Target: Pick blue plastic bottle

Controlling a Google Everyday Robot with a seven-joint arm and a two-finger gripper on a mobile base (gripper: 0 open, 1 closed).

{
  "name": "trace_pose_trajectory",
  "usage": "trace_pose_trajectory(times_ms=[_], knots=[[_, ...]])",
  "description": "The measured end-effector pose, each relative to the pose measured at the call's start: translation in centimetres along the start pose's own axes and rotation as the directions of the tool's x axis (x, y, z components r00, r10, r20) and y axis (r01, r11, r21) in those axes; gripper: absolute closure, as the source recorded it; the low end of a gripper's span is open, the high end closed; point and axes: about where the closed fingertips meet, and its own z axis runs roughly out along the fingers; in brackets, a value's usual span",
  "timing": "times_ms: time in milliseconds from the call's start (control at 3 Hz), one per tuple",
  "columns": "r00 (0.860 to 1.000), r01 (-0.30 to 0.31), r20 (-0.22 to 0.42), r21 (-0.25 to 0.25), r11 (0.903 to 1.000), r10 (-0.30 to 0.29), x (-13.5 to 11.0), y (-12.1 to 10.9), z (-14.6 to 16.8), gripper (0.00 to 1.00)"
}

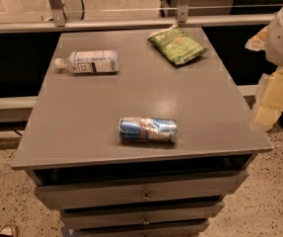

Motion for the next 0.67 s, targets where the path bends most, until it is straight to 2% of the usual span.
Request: trace_pose_trajectory(times_ms=[333,667], knots=[[1.0,0.0,0.0,0.0,1.0,0.0,0.0,0.0,0.0,0.0],[0.998,0.011,0.066,0.005,0.9999,-0.012,-2.7,-1.6,1.4,0.0]])
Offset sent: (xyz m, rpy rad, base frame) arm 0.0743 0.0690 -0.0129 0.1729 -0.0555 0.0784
